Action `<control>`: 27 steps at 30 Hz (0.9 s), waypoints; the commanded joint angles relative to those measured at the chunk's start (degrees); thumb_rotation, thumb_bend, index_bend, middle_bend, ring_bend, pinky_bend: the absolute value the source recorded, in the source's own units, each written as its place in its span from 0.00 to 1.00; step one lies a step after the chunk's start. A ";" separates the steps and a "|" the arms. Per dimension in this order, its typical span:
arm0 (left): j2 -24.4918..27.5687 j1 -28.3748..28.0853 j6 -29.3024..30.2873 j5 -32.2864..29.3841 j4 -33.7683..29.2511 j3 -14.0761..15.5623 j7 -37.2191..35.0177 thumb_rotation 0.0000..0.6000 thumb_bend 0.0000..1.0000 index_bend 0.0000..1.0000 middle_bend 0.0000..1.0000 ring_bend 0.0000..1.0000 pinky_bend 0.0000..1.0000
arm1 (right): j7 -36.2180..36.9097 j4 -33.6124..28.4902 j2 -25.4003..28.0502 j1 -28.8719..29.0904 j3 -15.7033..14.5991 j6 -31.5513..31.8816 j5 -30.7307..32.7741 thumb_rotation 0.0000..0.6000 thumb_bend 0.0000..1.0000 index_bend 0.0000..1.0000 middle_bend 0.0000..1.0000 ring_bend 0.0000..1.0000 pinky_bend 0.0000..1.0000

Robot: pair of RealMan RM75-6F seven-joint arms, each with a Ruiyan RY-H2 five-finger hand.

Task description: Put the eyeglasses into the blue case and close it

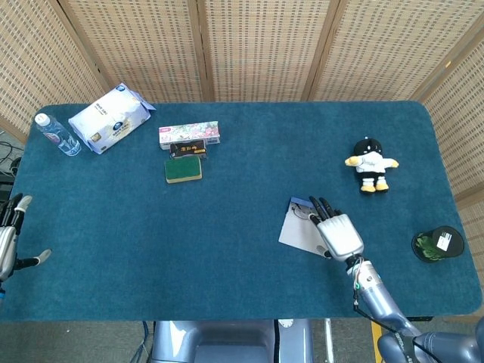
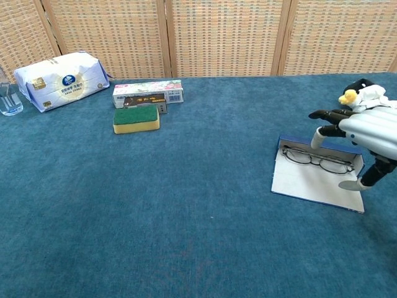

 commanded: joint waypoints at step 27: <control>-0.42 0.66 1.46 1.74 -0.25 0.72 0.56 1.00 0.00 0.00 0.00 0.00 0.00 | 0.36 15.03 -11.64 -7.78 1.54 2.62 -11.79 1.00 0.26 0.32 0.00 0.00 0.33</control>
